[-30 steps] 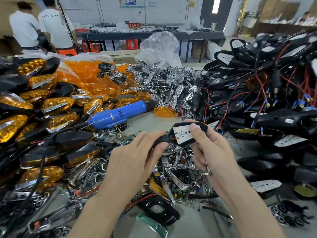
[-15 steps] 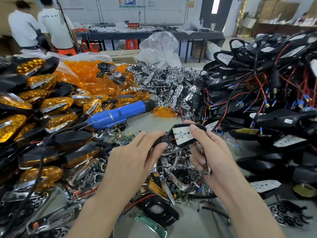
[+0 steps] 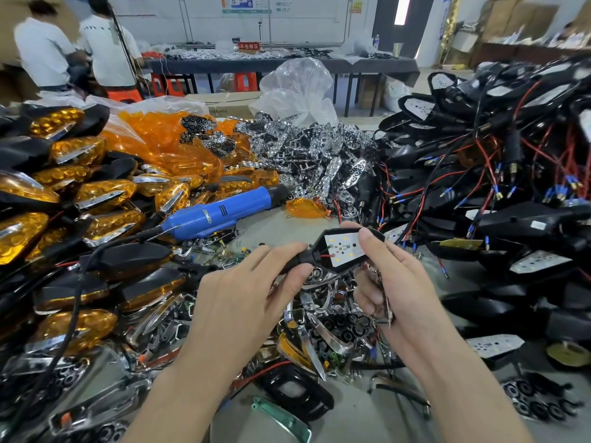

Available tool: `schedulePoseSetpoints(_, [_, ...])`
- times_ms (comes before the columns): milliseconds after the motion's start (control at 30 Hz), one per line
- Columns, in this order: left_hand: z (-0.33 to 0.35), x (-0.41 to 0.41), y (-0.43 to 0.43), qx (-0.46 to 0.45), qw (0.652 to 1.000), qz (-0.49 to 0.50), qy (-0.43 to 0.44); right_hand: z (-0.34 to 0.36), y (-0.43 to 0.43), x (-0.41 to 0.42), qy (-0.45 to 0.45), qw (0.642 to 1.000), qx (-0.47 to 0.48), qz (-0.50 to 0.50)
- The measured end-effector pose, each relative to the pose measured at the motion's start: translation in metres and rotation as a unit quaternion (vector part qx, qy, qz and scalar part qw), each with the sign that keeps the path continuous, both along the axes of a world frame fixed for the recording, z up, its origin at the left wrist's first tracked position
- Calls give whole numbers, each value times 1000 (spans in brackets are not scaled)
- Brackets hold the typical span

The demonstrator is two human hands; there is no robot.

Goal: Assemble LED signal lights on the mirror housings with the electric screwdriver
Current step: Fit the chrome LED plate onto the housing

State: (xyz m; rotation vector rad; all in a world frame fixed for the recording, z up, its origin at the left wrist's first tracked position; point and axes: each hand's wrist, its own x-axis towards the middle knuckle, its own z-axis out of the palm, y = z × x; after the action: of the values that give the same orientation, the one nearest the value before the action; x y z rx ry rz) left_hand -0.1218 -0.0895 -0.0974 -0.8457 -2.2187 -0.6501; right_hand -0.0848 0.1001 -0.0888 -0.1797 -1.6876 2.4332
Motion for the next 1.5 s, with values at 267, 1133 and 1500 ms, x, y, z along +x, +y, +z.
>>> schedulePoseSetpoints(267, [5, 2, 2, 8, 1000, 3, 20, -3, 0, -1, 31, 999, 24, -10])
schedulePoseSetpoints(1133, [10, 0, -5, -6, 1000, -2, 1, -1, 12, -5, -79, 977, -139, -142])
schedulePoseSetpoints(1500, [4, -5, -8, 2, 999, 44, 14, 15, 22, 8, 22, 979, -173, -103])
